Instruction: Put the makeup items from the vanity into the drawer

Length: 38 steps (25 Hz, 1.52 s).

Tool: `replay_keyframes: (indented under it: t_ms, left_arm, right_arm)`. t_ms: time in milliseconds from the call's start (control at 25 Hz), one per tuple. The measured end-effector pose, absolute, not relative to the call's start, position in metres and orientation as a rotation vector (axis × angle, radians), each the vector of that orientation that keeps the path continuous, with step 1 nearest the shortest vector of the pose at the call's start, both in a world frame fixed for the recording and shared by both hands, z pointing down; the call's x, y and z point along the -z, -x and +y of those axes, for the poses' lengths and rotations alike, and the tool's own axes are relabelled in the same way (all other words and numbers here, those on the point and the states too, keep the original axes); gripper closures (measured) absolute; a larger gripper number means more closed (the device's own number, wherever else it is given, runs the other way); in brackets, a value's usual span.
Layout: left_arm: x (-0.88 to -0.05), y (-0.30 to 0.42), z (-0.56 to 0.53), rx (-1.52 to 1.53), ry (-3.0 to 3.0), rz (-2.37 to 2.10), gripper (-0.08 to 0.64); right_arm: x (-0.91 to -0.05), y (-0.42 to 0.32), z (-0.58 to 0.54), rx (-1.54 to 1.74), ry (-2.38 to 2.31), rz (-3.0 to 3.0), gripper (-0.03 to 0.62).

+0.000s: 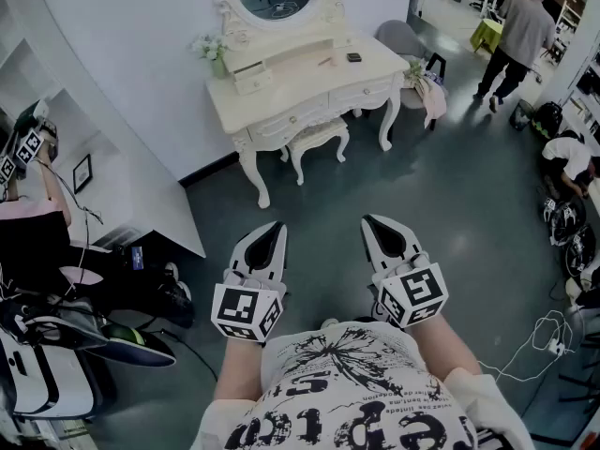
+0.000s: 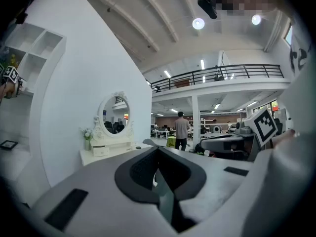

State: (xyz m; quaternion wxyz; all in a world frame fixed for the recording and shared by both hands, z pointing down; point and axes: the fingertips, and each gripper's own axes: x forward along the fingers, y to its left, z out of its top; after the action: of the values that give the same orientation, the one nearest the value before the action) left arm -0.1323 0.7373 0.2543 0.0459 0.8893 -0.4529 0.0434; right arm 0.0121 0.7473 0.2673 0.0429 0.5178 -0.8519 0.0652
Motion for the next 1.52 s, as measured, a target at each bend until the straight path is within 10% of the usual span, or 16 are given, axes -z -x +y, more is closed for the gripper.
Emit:
replay_keyframes:
  t_ms: [840, 1520]
  left_arm:
    - [-0.294, 0.123, 0.67, -0.167, -2.634, -1.367, 0.54]
    - [-0.307, -0.004, 0.392, -0.109, -2.473, -1.58, 0.54]
  right_arm:
    - [-0.307, -0.037, 0.677, -0.333, -1.604, -2.541, 0.574]
    - [-0.321, -0.183, 0.364, -0.31, -1.437, -2.595, 0.574]
